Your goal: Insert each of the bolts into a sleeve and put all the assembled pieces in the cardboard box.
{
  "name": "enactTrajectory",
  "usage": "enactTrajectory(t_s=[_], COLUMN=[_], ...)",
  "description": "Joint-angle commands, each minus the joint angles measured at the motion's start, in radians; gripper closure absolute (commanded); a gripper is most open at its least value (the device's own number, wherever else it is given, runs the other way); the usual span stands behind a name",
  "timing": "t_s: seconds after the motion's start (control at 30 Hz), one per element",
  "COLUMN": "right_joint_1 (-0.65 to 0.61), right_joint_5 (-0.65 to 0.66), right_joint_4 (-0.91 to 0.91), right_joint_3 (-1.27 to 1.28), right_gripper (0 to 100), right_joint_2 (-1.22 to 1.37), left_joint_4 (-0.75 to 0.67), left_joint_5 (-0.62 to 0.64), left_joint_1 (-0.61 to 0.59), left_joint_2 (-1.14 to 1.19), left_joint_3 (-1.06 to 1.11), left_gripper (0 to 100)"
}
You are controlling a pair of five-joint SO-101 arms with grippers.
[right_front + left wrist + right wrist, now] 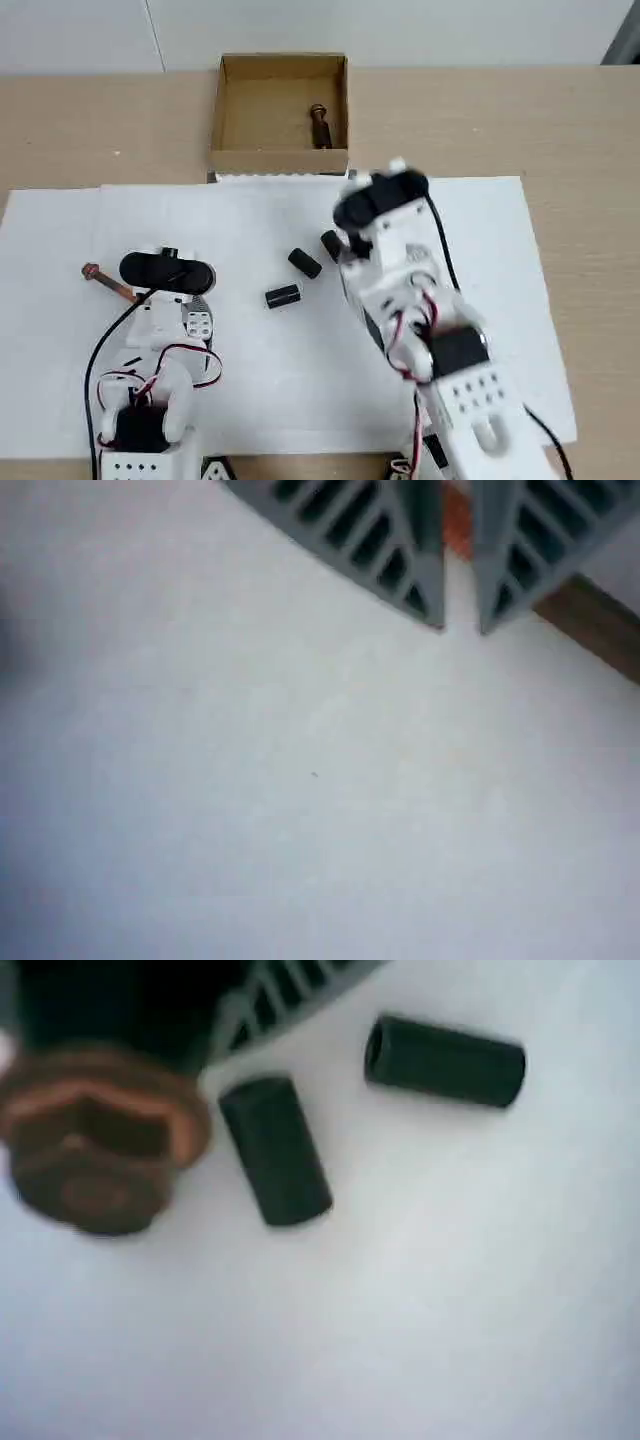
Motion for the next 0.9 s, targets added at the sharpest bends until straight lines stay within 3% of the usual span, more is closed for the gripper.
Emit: enactTrajectory(t_s=[0.0,0.53,0.87], right_joint_1=[0.007,0.044,0.056], right_joint_5=[-0.011,-0.002,0.114], right_joint_4=[-0.038,-0.039,-0.094], right_joint_3=[-0.212,-1.062,-1.536], right_gripper=[99.5,99.5,99.5], right_joint_2=[0.180,0.989,1.420], left_joint_4=[-0.003,-0.003,-0.003], left_joint_5=[-0.002,-0.006,-0.006], left_joint_1=[-0.006,-0.002,-0.002], left_joint_2=[-0.009,-0.009,-0.009], left_joint_3=[-0.005,-0.005,-0.005], left_gripper=[99,99,99])
